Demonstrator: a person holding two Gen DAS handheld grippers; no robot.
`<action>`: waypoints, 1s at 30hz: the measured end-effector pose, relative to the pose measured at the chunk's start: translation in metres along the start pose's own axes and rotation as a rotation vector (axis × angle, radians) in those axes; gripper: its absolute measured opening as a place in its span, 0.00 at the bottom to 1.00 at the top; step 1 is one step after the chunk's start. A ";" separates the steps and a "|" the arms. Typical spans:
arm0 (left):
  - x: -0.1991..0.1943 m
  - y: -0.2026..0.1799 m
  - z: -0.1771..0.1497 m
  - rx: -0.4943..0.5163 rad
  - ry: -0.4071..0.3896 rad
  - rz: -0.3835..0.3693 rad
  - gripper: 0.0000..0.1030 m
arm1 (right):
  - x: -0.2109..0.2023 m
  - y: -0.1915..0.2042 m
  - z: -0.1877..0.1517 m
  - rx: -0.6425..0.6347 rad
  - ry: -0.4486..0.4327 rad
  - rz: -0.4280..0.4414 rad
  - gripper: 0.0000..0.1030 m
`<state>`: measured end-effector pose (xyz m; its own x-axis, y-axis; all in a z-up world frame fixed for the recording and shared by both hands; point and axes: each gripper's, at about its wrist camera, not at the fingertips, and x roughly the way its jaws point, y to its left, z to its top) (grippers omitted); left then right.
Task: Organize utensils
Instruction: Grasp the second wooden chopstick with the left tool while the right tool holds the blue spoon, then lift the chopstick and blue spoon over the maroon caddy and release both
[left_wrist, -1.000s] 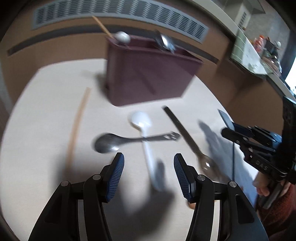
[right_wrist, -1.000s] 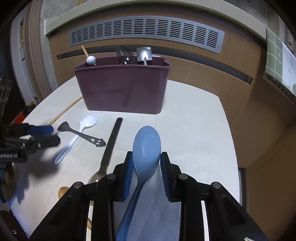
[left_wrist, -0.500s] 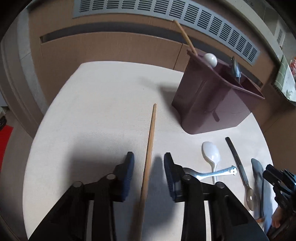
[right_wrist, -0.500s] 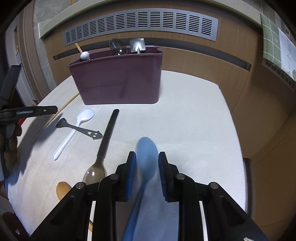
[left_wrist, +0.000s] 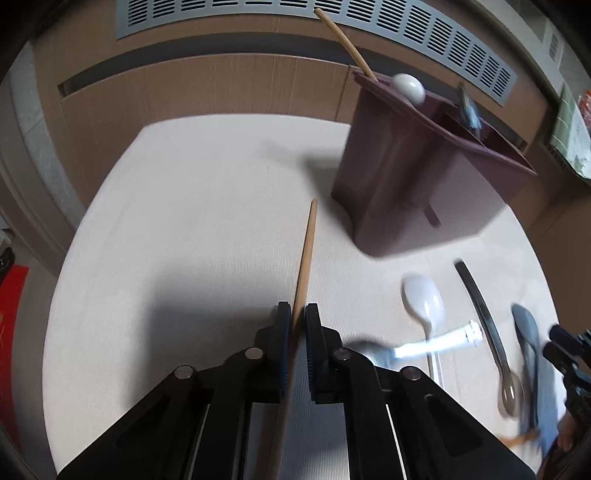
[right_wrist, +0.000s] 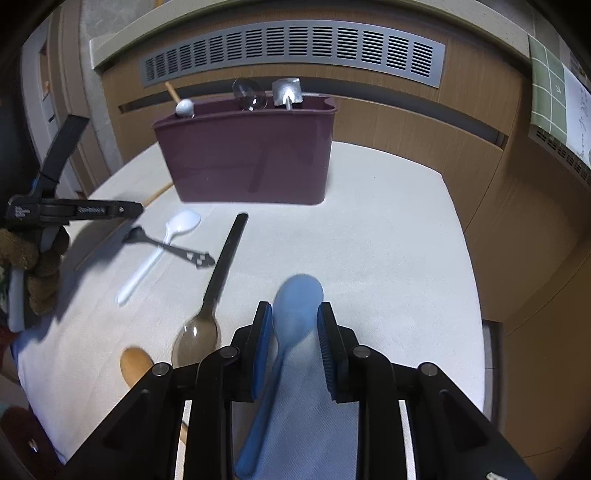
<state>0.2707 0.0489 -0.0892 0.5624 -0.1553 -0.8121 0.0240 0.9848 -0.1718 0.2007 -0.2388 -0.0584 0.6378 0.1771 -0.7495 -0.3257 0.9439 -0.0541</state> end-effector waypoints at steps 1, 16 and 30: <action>-0.005 0.001 -0.007 -0.001 0.005 -0.005 0.07 | 0.000 0.001 -0.003 -0.017 0.013 -0.003 0.23; -0.047 -0.004 -0.071 -0.026 0.058 -0.061 0.08 | 0.041 -0.001 0.012 0.014 0.129 -0.007 0.25; -0.016 0.001 -0.027 -0.006 0.032 -0.093 0.09 | 0.038 0.007 0.032 -0.005 0.024 -0.068 0.25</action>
<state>0.2396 0.0499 -0.0909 0.5309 -0.2484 -0.8102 0.0698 0.9656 -0.2504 0.2447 -0.2165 -0.0662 0.6415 0.1057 -0.7598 -0.2859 0.9520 -0.1090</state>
